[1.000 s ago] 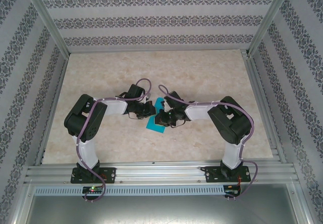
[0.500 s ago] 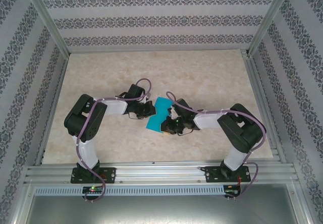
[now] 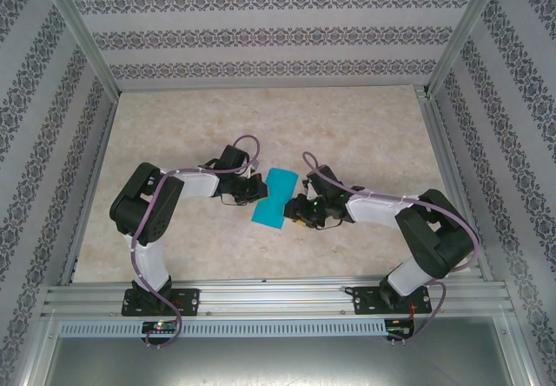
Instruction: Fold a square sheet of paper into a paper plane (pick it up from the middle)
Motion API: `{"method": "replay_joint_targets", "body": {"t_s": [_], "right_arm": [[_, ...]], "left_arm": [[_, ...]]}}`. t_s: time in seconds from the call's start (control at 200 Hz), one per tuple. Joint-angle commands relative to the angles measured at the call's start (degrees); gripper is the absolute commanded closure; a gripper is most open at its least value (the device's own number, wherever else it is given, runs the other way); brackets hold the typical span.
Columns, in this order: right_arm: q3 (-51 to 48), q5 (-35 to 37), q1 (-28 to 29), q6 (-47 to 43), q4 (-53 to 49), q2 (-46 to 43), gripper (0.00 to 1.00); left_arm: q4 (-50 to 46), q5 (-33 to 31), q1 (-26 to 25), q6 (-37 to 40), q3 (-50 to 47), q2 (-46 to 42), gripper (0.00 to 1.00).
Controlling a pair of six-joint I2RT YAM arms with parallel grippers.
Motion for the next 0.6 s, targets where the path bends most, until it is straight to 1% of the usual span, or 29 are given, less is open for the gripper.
{"method": "replay_joint_targets", "body": {"t_s": [0.0,0.125,0.18,0.26,0.4,0.595], "right_arm": [[3.4,2.5,-1.1,3.4,1.3,2.9,0.58],[4.0,1.9,-1.5,6.5,6.0,6.2,0.58],[4.8,2.4,-1.5,7.4,5.7,7.5,0.58],[5.0,0.9,-1.4,7.8,8.6,8.7,0.6],[5.2,0.5,-1.0,8.0,9.8,9.0,0.61],[5.9,-2.6,-0.3,7.9,13.5,11.0,0.65]], "left_arm": [[-3.3,-2.6,-0.4,-1.3,-0.7,-2.2,0.97],[-4.9,-3.1,-0.4,-0.8,0.3,-2.7,0.97],[-4.8,-3.1,-0.4,-0.8,0.1,-2.9,0.97],[-4.8,-3.0,-0.4,-0.7,0.1,-2.7,0.96],[-4.4,-2.1,-0.4,-0.3,0.2,-2.3,0.95],[-3.9,-1.6,-0.4,-0.4,0.7,-1.9,0.95]]}}
